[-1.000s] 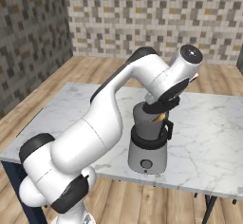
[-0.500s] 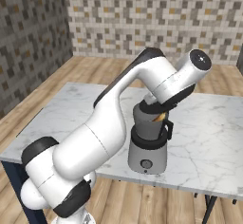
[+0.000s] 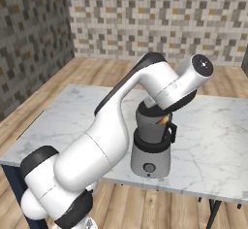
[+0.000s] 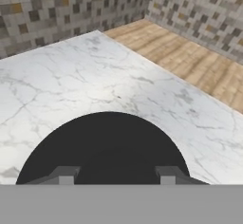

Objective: Open the blender lid, put the banana in the blender, close the lid, and start the blender.

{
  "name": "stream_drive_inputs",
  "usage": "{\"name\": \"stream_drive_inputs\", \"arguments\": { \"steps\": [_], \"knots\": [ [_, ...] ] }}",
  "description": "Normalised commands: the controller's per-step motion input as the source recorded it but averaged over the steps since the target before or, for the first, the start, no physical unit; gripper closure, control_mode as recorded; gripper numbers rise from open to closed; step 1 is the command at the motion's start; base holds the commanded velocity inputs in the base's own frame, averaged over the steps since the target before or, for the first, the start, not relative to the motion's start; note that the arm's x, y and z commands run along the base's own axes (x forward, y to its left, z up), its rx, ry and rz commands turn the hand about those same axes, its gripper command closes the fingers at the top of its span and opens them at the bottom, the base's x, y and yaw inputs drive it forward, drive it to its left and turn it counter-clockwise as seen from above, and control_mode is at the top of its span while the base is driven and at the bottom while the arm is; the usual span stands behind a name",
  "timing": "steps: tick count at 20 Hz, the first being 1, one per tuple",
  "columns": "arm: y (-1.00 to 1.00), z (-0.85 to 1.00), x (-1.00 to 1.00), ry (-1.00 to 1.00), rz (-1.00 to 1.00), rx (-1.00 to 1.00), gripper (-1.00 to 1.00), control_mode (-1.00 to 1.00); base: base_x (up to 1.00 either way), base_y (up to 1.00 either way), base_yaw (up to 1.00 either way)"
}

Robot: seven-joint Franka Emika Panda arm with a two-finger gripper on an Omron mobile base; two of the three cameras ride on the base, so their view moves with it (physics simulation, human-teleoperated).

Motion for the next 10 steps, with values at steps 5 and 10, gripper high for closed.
{"name": "stream_drive_inputs", "arguments": {
  "steps": [5,10],
  "knots": [
    [0.1,-0.04,0.0,0.0,0.0,0.0,1.0,-1.0,0.0,0.0,0.0],
    [0.0,-0.05,0.0,0.0,0.0,0.02,1.0,-1.0,0.0,0.0,0.0]
  ]
}}
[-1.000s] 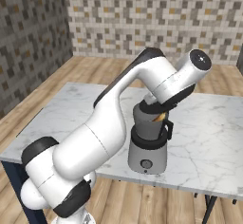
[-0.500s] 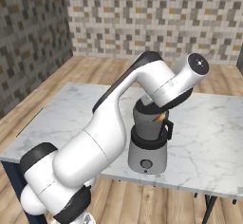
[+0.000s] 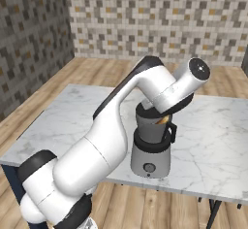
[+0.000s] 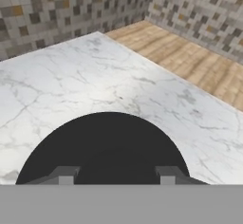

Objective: Open the blender lid, put the banana in the blender, close the lid, and start the blender.

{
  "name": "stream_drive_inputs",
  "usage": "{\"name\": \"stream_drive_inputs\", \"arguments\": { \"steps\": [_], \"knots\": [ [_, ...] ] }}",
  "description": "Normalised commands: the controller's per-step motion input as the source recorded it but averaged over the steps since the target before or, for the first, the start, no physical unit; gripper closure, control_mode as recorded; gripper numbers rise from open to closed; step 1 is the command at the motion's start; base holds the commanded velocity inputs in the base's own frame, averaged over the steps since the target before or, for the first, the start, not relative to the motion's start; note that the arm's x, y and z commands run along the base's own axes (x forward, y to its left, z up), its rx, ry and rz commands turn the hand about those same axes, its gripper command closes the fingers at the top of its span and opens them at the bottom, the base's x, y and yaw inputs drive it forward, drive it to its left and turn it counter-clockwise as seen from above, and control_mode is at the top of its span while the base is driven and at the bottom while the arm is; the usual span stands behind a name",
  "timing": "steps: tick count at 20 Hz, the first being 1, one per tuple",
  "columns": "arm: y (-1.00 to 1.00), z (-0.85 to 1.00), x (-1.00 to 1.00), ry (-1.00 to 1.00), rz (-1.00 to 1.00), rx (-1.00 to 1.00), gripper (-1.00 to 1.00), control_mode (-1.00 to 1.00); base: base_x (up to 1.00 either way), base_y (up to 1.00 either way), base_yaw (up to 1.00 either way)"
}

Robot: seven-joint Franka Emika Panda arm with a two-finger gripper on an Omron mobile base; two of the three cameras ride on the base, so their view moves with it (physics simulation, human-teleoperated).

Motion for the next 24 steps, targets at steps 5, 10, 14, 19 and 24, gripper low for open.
{"name": "stream_drive_inputs", "arguments": {
  "steps": [5,10,14,19,24],
  "knots": [
    [0.0,-0.08,0.0,0.0,0.0,0.04,1.0,-1.0,0.0,0.0,0.0],
    [0.0,-0.13,0.0,0.0,0.0,0.07,1.0,-1.0,0.0,0.0,0.0],
    [0.0,-0.11,0.0,0.0,0.0,0.07,1.0,-1.0,0.0,0.0,0.0],
    [0.0,-0.03,0.0,0.0,0.0,0.05,1.0,-1.0,0.0,0.0,0.0],
    [0.0,-0.02,0.0,0.0,0.0,0.04,1.0,-1.0,0.0,0.0,0.0]
  ]
}}
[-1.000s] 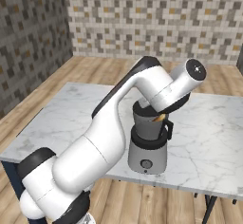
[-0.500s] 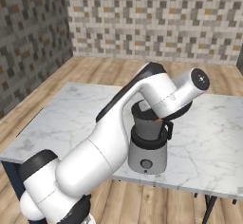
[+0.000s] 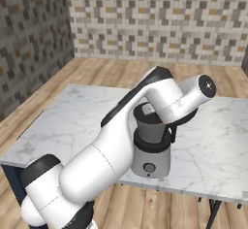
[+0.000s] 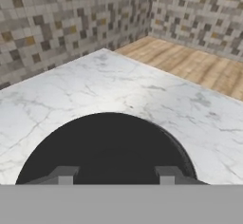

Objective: Open the blender lid, put the banana in the blender, close the lid, and start the blender.

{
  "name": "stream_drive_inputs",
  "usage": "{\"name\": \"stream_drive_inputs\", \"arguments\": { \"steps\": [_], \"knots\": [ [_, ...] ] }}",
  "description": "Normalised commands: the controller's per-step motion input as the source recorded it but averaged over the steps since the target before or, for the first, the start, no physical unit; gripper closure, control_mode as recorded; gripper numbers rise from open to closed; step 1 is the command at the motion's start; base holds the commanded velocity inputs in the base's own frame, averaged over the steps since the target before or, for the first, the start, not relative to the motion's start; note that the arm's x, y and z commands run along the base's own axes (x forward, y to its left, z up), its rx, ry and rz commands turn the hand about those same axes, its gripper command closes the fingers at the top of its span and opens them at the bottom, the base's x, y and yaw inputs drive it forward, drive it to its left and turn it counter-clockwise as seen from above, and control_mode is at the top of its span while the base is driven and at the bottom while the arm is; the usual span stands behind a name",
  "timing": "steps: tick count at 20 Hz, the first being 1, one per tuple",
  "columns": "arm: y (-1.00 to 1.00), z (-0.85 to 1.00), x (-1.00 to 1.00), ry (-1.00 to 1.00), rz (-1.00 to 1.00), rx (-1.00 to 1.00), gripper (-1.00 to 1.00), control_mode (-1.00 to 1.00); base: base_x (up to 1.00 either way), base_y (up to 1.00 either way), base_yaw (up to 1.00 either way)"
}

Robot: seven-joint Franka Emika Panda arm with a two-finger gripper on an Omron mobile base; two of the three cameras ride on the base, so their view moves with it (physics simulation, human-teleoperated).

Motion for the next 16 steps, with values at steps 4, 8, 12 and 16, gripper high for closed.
{"name": "stream_drive_inputs", "arguments": {
  "steps": [4,8,12,16],
  "knots": [
    [0.0,-0.04,0.0,0.0,0.0,0.03,1.0,-1.0,0.0,0.0,0.0],
    [0.0,-0.1,0.01,0.0,0.0,0.0,1.0,-1.0,0.0,0.0,0.0],
    [0.0,-0.11,0.0,0.0,0.0,0.0,1.0,-1.0,0.0,0.0,0.0],
    [0.0,-0.02,0.06,0.0,0.0,0.01,1.0,-1.0,0.0,0.0,0.0]
  ]
}}
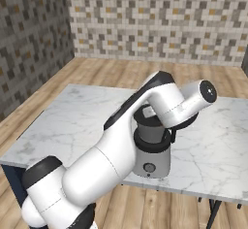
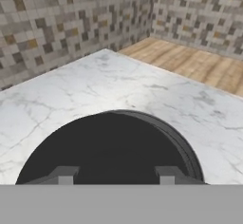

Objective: Open the blender lid, put the banana in the blender, close the lid, and start the blender.

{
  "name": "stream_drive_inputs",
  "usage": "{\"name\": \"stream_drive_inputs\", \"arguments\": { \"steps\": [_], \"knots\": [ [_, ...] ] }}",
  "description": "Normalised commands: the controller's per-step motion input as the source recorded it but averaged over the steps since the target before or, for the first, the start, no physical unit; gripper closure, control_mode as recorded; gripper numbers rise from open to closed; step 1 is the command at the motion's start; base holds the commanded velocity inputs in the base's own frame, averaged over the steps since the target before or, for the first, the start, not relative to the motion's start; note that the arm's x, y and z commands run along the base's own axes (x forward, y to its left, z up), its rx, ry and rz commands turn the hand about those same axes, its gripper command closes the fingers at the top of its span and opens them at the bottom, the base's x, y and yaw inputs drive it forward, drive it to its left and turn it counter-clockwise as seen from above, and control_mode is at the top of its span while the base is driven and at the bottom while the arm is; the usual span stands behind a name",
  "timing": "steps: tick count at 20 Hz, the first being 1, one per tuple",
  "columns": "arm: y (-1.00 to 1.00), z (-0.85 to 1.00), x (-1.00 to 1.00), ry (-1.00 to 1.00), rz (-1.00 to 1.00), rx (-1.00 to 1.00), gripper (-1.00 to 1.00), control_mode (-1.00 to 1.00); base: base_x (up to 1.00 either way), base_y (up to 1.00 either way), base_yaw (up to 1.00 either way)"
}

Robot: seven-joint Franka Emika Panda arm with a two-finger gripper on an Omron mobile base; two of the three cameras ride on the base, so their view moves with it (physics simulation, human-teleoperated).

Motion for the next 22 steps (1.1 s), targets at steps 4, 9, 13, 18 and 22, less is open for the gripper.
{"name": "stream_drive_inputs", "arguments": {
  "steps": [4,9,13,18,22],
  "knots": [
    [0.0,0.0,0.12,-0.01,0.01,0.02,1.0,-1.0,0.0,0.0,0.0],
    [0.0,0.0,0.23,-0.06,0.02,0.02,1.0,-1.0,0.0,0.0,0.0],
    [-0.01,0.0,0.06,-0.06,0.02,0.03,1.0,-1.0,0.0,0.0,0.0],
    [-0.11,0.0,0.0,-0.07,0.0,0.03,1.0,-1.0,0.0,0.0,0.0],
    [0.0,0.0,0.0,0.0,0.0,0.0,1.0,-1.0,0.0,0.0,0.0]
  ]
}}
